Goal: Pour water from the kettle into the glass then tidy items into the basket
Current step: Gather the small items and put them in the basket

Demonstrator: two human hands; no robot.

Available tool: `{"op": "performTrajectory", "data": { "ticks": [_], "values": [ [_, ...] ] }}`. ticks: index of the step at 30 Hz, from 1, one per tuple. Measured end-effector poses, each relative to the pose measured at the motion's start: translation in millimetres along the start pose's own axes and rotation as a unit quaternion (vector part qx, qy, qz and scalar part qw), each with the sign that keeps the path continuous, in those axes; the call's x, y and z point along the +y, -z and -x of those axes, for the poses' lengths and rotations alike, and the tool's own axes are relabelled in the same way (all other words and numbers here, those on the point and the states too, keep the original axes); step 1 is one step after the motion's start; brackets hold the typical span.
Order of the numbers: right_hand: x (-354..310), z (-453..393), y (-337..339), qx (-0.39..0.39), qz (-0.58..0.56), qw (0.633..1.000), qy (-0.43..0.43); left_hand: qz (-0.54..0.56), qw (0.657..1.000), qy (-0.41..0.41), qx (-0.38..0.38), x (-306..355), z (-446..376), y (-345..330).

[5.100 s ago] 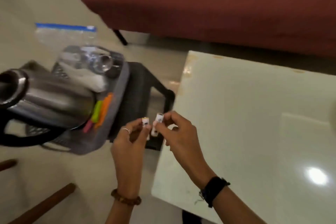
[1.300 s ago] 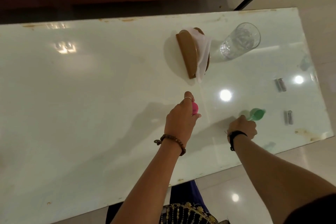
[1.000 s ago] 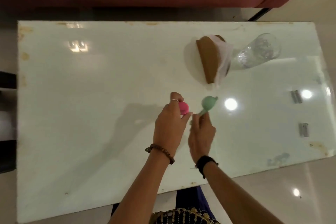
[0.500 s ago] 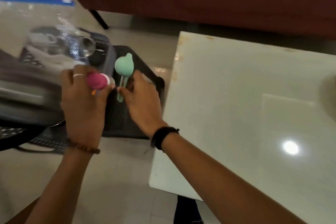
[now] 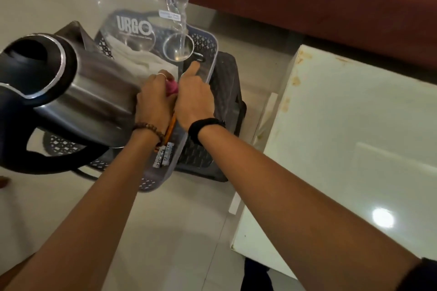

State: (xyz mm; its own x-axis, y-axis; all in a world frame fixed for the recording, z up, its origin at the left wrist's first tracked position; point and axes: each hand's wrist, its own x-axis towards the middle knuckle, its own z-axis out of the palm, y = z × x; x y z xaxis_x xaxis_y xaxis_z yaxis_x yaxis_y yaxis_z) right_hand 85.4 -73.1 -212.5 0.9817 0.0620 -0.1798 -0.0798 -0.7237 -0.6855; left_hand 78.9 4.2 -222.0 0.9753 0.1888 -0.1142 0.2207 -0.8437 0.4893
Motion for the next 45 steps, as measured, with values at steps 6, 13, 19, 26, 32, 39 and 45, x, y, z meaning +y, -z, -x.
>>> {"op": "performTrajectory", "data": {
  "ticks": [6, 13, 19, 26, 32, 39, 45],
  "values": [
    [12, 13, 19, 0.013, -0.050, 0.996, 0.078, -0.055, 0.995, -0.010, 0.081, 14, 26, -2],
    [142, 95, 103, 0.053, -0.167, 0.984, -0.030, 0.089, 0.993, -0.077, -0.008, 111, 122, -71],
    [330, 222, 207, 0.122, -0.070, 0.964, -0.224, 0.136, 0.952, -0.134, -0.238, 261, 239, -205],
    [494, 359, 319, 0.201, 0.055, 0.881, -0.425, 0.054, 0.870, -0.294, -0.393, 417, 360, -326],
    [598, 440, 381, 0.286, 0.030, 0.801, -0.526, -0.008, 0.794, -0.455, -0.403, 530, 438, -418],
    [682, 488, 411, 0.370, -0.010, 0.729, -0.576, -0.122, 0.669, -0.651, -0.337, 631, 463, -517],
    [713, 497, 408, 0.376, -0.026, 0.706, -0.599, -0.238, 0.598, -0.707, -0.294, 665, 457, -555]
  ]
}}
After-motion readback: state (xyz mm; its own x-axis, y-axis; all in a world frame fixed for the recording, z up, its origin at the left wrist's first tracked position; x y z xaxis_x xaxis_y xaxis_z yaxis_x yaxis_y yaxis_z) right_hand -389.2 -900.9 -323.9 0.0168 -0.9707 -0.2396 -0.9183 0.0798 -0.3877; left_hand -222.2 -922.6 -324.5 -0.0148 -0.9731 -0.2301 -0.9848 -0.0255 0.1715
